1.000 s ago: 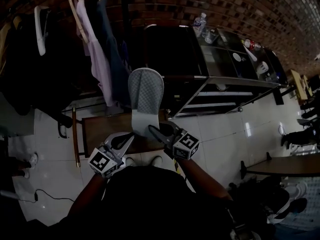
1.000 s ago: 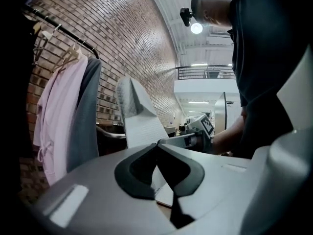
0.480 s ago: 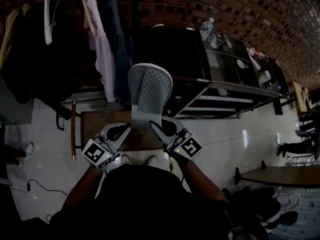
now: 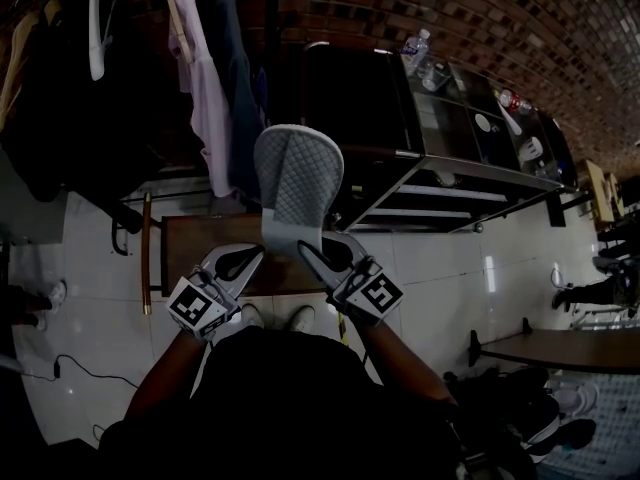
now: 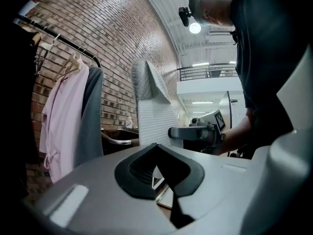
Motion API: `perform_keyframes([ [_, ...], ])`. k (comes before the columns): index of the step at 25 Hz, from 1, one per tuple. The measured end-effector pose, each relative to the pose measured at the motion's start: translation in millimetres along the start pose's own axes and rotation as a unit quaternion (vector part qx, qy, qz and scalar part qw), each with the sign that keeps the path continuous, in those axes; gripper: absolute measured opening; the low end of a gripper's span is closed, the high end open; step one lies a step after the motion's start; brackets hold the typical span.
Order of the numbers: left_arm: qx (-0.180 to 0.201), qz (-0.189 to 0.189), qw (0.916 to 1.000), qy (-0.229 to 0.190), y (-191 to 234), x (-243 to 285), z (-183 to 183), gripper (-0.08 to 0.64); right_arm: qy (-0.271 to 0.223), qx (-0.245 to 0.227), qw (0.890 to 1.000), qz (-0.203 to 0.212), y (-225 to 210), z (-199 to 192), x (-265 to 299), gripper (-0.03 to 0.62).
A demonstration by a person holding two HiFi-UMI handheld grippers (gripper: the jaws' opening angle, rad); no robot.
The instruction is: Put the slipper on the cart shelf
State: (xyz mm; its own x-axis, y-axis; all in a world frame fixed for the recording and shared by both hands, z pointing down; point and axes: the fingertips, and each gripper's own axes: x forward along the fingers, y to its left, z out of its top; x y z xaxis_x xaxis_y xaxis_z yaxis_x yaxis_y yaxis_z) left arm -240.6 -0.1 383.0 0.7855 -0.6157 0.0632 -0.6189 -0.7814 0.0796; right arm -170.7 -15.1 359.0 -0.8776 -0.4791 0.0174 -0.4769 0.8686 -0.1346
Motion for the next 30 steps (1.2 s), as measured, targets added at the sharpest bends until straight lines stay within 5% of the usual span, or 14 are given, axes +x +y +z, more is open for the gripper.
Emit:
perform_keyframes([
  [11, -0.009, -0.038, 0.999, -0.021, -10.2, 2.3, -0.4, 0.0, 0.013, 0.005, 0.999, -0.037, 7.2, -4.3, -8.2, 0.066],
  [30, -0.025, -0.147, 0.9887, -0.003, -45.1, 19.0, -29.7, 0.0, 0.014, 0.038, 0.983, -0.181, 7.2, -28.0, -78.2, 0.066],
])
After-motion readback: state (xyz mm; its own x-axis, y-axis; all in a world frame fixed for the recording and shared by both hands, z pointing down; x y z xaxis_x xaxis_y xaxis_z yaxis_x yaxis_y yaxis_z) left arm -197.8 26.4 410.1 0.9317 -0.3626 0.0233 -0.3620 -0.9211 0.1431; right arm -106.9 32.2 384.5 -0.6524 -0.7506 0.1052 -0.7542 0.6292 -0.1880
